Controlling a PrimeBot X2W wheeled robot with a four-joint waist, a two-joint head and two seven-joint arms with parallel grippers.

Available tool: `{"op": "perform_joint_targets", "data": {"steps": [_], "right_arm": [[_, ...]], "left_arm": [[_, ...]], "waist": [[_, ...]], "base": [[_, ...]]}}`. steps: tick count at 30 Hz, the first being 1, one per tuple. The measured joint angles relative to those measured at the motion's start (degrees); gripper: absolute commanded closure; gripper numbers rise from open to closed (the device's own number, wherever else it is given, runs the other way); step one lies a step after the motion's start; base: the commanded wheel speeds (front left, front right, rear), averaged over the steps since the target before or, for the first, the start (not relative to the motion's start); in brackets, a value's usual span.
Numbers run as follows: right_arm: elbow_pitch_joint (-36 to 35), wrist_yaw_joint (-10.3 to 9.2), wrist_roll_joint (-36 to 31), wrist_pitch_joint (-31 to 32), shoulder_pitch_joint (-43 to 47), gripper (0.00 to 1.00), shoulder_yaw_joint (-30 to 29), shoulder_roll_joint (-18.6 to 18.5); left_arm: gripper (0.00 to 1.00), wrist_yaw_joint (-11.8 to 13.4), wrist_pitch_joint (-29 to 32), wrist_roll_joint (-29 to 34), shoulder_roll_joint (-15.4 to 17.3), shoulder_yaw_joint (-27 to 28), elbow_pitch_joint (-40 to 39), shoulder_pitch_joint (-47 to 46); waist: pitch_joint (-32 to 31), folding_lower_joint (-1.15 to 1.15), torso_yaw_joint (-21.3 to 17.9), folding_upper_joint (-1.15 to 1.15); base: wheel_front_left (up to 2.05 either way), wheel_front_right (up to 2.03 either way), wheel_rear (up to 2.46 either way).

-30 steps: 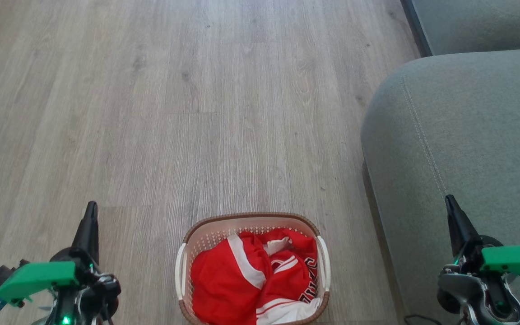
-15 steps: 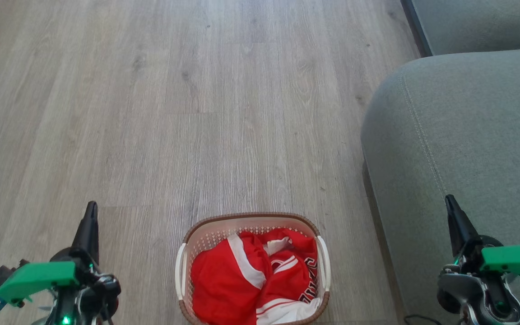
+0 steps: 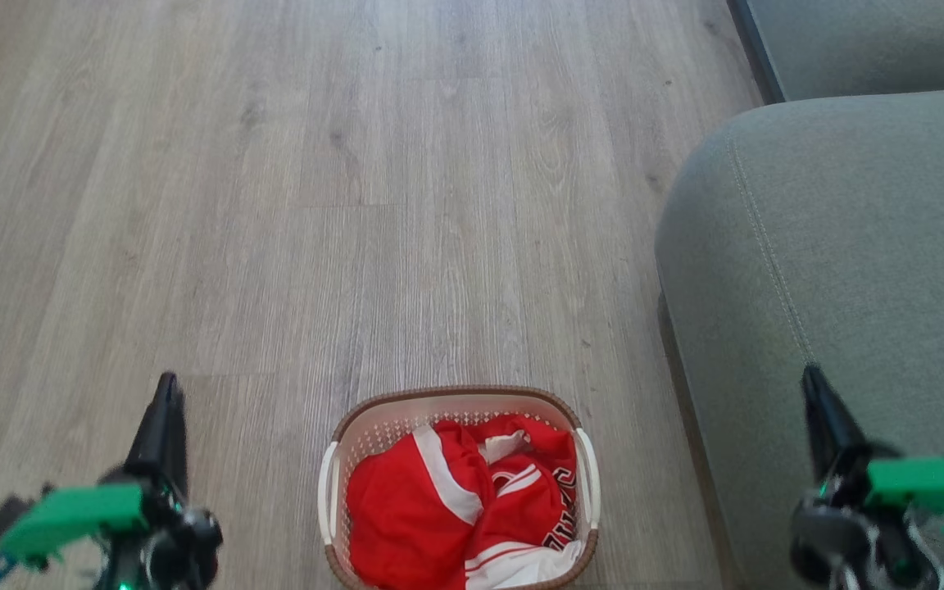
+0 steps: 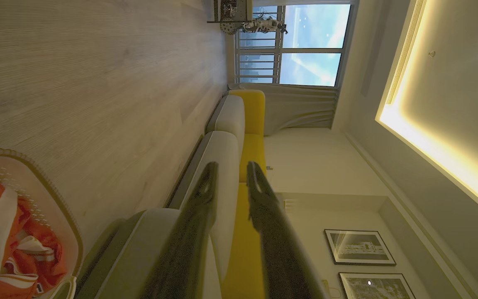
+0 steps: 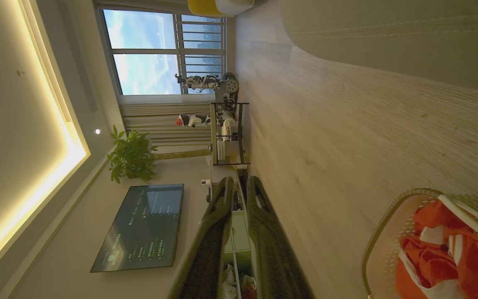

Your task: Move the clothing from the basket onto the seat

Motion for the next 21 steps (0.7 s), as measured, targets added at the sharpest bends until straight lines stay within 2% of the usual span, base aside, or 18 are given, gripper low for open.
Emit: {"op": "perform_joint_targets", "data": {"steps": [6,14,21], "right_arm": [[3.69,0.00,0.00,-0.10,3.76,0.00,0.53,0.44],[3.37,0.00,-0.43,-1.24,3.58,0.00,1.57,0.44],[2.29,0.00,-3.21,-2.72,3.58,0.00,1.79,0.44]], "left_arm": [[0.00,0.05,-0.26,0.01,-0.59,-0.19,3.59,3.94],[0.00,0.12,-1.53,0.80,-0.62,-0.86,2.04,3.95],[0.00,1.13,-2.63,4.23,-0.62,-1.69,0.21,3.97]], "waist": [[-0.05,0.00,0.01,0.00],[-0.17,0.00,0.05,0.00],[-0.23,0.00,0.10,0.00]], "base": [[0.00,0.00,0.00],[0.00,0.00,0.00],[0.00,0.00,0.00]]}}
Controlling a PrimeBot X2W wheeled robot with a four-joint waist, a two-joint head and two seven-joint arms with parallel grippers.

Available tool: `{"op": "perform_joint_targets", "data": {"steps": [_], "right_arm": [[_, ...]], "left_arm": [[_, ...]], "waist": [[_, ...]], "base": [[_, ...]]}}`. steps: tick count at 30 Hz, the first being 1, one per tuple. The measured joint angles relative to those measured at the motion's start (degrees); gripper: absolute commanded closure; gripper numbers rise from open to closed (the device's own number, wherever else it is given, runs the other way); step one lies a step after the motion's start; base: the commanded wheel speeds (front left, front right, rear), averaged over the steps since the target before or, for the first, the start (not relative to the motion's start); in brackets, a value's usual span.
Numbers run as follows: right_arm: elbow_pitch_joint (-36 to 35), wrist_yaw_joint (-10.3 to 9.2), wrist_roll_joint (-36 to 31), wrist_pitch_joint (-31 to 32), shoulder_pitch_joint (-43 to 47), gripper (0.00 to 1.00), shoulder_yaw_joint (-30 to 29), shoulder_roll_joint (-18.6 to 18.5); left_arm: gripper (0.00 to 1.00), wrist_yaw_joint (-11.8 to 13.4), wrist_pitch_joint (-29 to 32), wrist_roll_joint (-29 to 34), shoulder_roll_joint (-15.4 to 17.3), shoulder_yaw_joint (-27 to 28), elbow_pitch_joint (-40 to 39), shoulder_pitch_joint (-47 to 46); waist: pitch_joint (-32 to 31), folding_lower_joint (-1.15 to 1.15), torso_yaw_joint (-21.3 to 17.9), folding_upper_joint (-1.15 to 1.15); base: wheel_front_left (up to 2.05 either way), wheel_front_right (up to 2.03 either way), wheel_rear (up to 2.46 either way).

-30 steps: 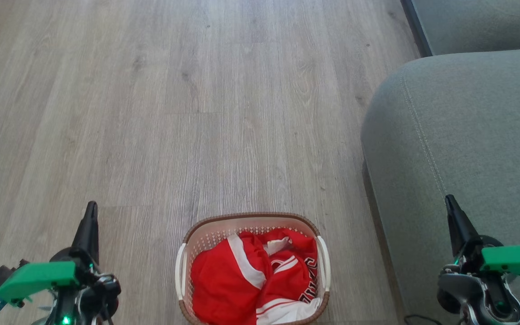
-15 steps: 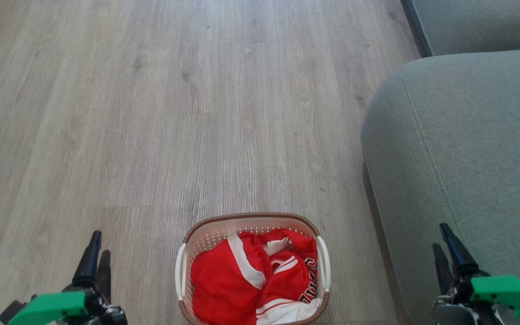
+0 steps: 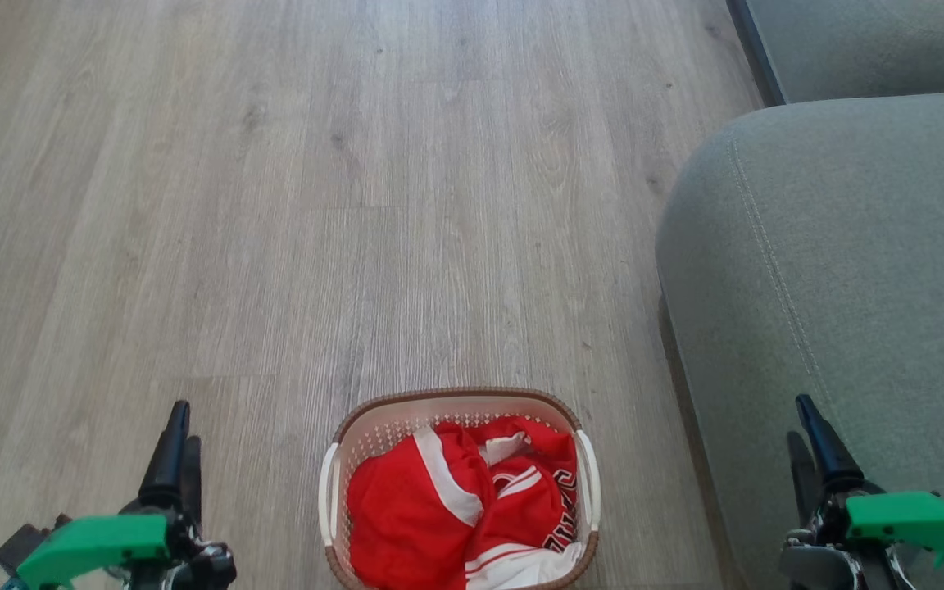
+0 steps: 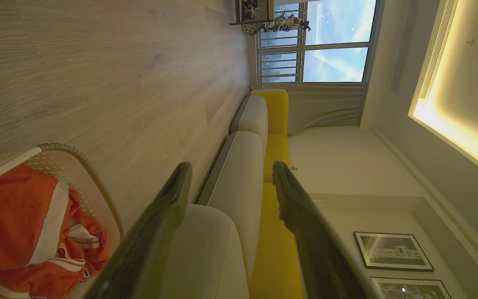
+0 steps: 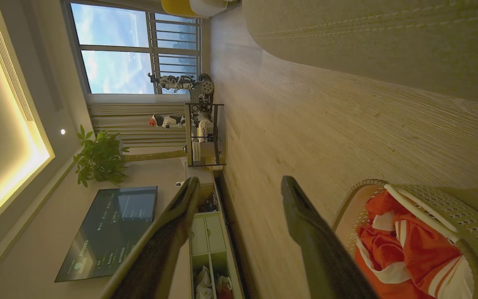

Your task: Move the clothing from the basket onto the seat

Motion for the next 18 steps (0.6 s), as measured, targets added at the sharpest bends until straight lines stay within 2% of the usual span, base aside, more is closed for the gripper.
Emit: {"op": "perform_joint_targets", "data": {"steps": [11,18], "right_arm": [[-3.01,0.00,-6.90,-1.53,0.01,0.00,0.00,0.00],[-5.16,0.00,-12.66,-2.77,0.04,0.00,0.46,0.00]], "left_arm": [[0.00,1.98,-1.77,6.65,0.01,-1.77,-2.91,0.05],[0.00,2.99,-2.90,13.21,0.01,-2.72,-4.74,0.09]], "waist": [[-0.06,0.00,0.14,0.00],[-0.16,0.00,0.27,0.00]], "base": [[0.00,0.00,0.00],[0.00,0.00,0.00]]}}
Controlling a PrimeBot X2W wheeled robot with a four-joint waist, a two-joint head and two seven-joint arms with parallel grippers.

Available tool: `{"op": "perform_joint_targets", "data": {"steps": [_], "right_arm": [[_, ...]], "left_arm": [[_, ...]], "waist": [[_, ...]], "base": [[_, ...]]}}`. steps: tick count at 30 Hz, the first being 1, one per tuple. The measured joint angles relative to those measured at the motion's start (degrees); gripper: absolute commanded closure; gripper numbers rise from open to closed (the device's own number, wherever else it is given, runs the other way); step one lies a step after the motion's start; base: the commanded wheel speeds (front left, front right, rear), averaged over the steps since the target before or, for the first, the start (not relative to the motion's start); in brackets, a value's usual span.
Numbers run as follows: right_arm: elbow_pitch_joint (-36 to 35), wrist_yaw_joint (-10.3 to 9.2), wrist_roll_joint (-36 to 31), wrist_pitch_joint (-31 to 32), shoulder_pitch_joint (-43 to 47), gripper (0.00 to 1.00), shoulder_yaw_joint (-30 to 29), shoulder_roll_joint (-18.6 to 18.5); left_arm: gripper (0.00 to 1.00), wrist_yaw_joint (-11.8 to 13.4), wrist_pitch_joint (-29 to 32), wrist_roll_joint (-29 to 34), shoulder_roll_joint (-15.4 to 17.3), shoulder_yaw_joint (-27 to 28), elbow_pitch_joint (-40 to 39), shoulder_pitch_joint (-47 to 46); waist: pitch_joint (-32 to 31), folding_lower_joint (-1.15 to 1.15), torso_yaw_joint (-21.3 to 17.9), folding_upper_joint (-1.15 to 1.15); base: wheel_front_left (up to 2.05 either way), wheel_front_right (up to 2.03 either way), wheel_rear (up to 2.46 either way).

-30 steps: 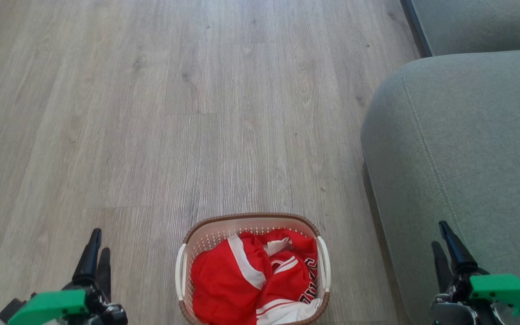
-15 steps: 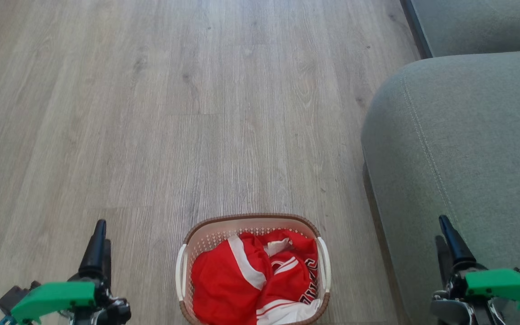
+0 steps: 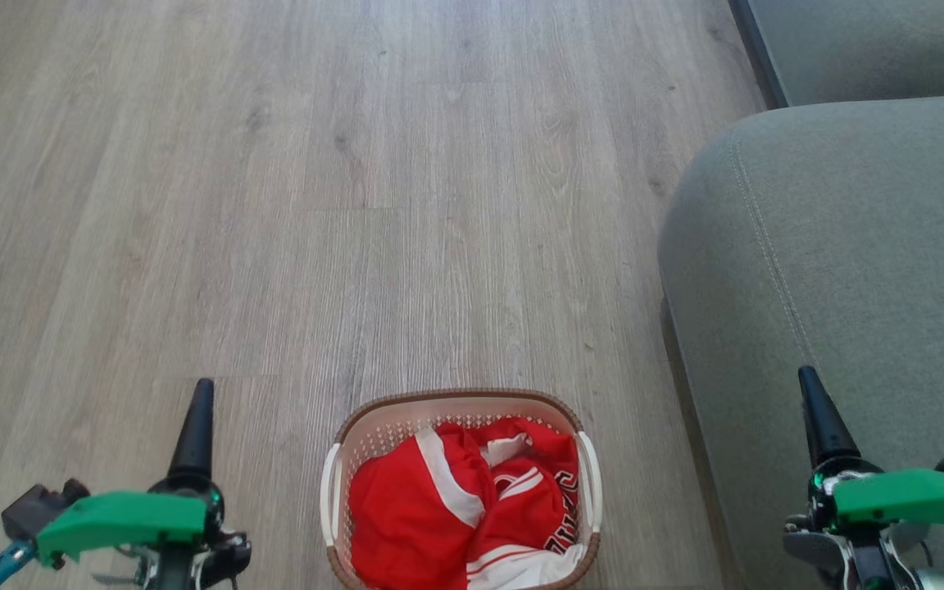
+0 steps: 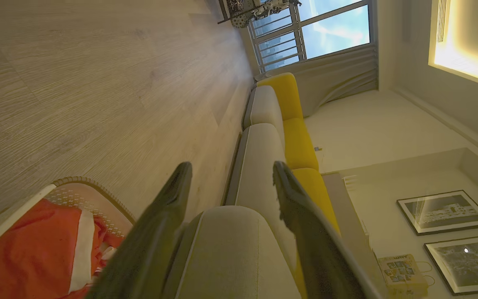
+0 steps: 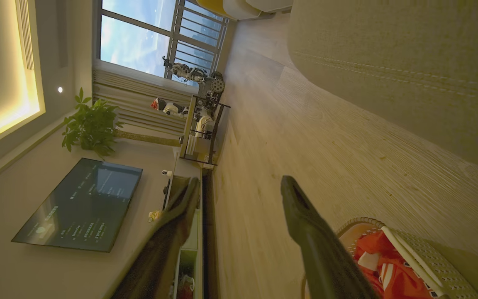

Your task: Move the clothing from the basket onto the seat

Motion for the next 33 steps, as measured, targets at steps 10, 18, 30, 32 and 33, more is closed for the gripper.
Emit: {"op": "perform_joint_targets", "data": {"steps": [10,18,30,32,33], "right_arm": [[-2.31,0.00,-8.08,-1.68,0.08,0.00,1.58,-0.01],[-3.02,0.00,-14.47,-2.78,0.15,0.00,2.36,-0.01],[-3.03,0.00,-24.44,-5.14,0.30,0.00,4.03,-0.03],[-3.03,0.00,-25.93,-5.27,0.32,0.00,4.20,-0.03],[-3.04,0.00,-26.64,-5.32,0.32,0.00,4.31,-0.03]], "left_arm": [[0.00,1.05,-1.60,9.22,0.01,-1.42,-1.53,0.46],[0.00,2.01,-3.00,17.24,0.02,-2.65,-2.72,0.62],[0.00,3.12,-4.90,29.17,0.08,-3.35,-4.50,2.75],[0.00,3.53,-5.28,30.78,0.08,-3.52,-4.55,2.96],[0.00,3.54,-5.53,31.62,0.10,-3.59,-4.66,2.95]], "waist": [[-0.13,0.00,0.09,0.00],[-0.16,0.00,0.17,0.00],[-0.24,0.00,0.39,0.00],[-0.27,0.00,0.42,0.00],[-0.28,0.00,0.43,0.00]], "base": [[0.00,0.00,0.00],[0.00,0.00,0.00],[0.00,0.00,0.00],[0.00,0.00,0.00],[0.00,0.00,0.00]]}}
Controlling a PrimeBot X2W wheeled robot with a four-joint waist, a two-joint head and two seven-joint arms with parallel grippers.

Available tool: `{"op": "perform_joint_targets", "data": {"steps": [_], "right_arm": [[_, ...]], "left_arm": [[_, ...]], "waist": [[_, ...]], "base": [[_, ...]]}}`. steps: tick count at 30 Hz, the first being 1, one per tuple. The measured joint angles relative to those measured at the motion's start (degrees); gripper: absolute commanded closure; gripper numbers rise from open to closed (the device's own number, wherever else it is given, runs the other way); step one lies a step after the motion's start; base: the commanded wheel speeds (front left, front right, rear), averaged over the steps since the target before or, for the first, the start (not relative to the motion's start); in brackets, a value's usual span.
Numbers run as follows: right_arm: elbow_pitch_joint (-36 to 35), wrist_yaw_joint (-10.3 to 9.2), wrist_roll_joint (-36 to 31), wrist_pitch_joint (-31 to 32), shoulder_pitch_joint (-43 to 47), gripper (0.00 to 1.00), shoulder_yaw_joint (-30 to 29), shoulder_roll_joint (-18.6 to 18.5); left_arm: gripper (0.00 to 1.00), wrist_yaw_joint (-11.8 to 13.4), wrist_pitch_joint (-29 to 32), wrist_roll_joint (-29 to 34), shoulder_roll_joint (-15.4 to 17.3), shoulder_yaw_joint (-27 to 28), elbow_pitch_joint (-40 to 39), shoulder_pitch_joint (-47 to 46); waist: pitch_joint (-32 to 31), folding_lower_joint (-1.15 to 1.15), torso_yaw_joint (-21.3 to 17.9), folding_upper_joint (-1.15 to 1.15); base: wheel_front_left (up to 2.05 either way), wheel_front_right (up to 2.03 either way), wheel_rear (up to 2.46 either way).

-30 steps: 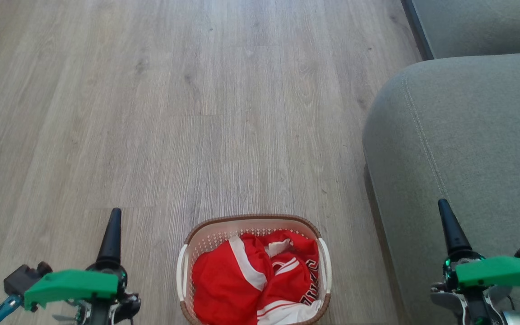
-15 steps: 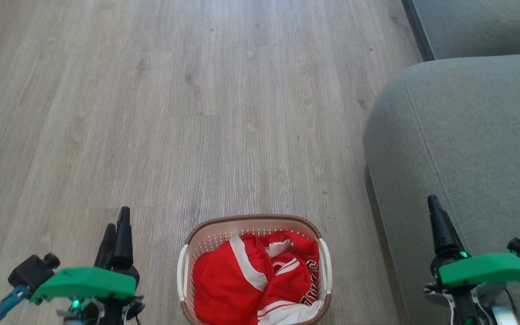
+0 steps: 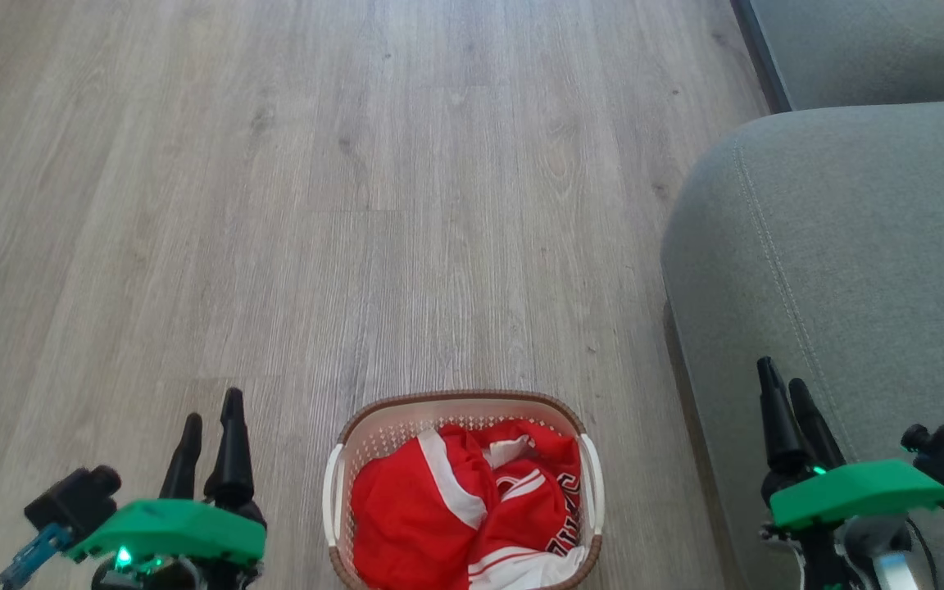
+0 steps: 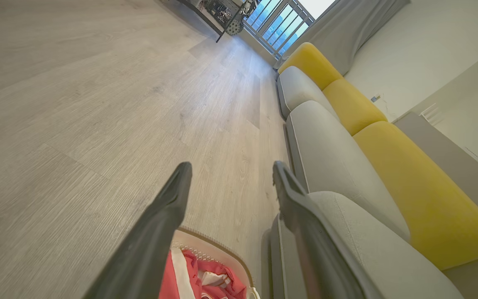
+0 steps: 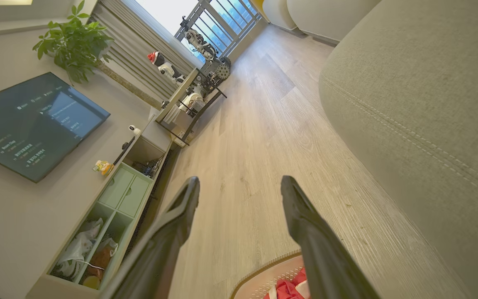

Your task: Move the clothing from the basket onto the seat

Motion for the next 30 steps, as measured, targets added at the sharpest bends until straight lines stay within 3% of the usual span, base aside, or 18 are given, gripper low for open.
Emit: {"op": "perform_joint_targets", "data": {"steps": [30], "right_arm": [[-0.79,0.00,-20.86,-5.01,1.94,0.00,2.99,-0.04]], "left_arm": [[0.00,3.18,-4.66,20.81,0.99,-3.24,-1.01,2.46]], "waist": [[-0.74,0.00,0.22,0.00]], "base": [[0.00,0.00,0.00]]}}
